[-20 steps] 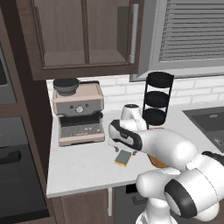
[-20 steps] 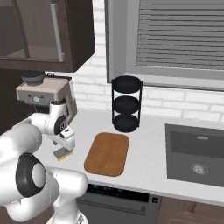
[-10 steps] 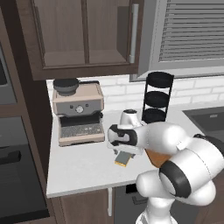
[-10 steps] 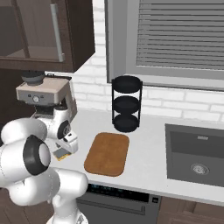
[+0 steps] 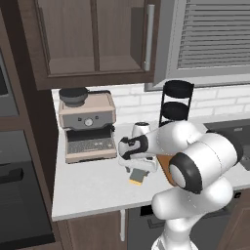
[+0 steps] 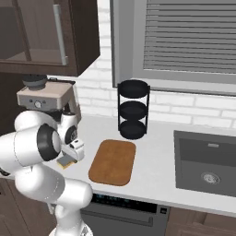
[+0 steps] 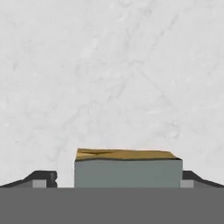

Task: Pick up the sponge from the counter and clean the cutting board by briefly scrubbing or pressing down on the cutting board. Once finished, release the sponge.

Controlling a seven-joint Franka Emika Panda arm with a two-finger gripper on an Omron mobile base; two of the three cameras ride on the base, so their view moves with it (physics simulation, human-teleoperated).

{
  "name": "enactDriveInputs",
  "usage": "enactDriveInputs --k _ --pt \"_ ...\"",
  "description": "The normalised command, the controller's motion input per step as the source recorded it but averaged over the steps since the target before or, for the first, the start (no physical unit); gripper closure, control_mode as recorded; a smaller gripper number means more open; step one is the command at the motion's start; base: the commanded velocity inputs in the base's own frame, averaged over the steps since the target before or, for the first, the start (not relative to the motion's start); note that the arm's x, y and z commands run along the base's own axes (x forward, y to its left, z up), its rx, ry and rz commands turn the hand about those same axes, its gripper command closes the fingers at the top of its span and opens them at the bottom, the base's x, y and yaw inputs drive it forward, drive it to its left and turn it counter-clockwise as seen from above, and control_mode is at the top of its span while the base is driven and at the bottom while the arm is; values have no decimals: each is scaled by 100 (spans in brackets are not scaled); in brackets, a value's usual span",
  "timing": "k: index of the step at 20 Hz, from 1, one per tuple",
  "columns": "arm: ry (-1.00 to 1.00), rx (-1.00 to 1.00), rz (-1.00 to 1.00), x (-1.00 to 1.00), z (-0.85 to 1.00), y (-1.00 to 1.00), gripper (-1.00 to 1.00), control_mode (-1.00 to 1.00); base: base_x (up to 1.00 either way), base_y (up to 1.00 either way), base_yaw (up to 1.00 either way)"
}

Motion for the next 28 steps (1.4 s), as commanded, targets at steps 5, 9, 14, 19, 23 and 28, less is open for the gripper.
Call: enactDriveInputs --k 5,9,14,19,23,28 --pt "1 0 0 -14 -70 32 100 -100 0 0 0" --pt "0 0 0 -46 -86 33 100 -100 0 0 0" --pt "-8 1 -8 -71 -57 2 100 -100 0 0 0" --pt "-3 -4 -2 -31 -4 -38 100 -100 0 0 0" --pt "-3 -4 9 -3 35 -68 100 -100 0 0 0" --pt "9 1 21 54 62 -86 100 -100 0 0 0"
